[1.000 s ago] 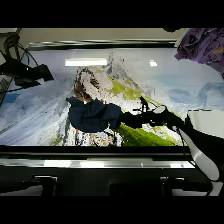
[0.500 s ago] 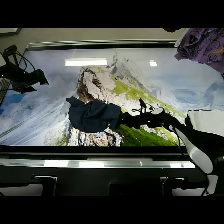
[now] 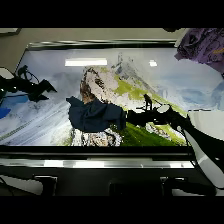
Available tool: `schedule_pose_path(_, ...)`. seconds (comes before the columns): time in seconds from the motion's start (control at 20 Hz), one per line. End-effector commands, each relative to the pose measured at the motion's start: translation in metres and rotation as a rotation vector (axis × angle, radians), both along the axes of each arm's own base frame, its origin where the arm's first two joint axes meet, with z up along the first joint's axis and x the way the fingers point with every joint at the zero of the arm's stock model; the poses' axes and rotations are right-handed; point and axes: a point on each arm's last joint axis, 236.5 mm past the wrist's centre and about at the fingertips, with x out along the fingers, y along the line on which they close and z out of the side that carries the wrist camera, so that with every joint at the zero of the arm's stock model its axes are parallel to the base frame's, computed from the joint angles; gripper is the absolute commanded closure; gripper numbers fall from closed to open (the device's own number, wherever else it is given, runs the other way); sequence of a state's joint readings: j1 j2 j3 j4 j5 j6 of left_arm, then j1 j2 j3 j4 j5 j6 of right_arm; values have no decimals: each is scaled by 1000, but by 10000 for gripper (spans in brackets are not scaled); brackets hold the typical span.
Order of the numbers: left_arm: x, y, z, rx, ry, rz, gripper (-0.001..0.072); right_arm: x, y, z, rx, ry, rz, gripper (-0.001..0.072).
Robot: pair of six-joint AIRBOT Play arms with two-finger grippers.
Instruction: Fold the clothes and pants, and hang the long-sleeved shirts on hangers.
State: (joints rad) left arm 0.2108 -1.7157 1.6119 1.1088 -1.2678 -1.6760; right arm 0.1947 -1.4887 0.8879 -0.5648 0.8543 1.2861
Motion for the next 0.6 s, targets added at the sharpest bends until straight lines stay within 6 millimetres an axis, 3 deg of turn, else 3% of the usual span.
schedule_pose_path(0.0, 16, -30, -41, -145, -2, -16, 32, -9, -8, 8, -41, 12, 18, 688)
schedule_pose_path(0.2, 26, -56, -75, -175, 16, -25, 44, -9, -10, 13, -42, 11, 4, 688)
schedule_pose_path(0.3, 33, -66, -86, -177, 6, -19, 153, -9, -9, 17, -38, 11, 0, 688)
schedule_pose_path(0.5, 38, -86, -95, -218, 5, -7, 648, -9, -10, 29, -40, -19, 2, 688)
schedule_pose_path(0.55, 39, -88, -93, -220, 2, -11, 693, -9, -13, 34, -54, -33, 2, 688)
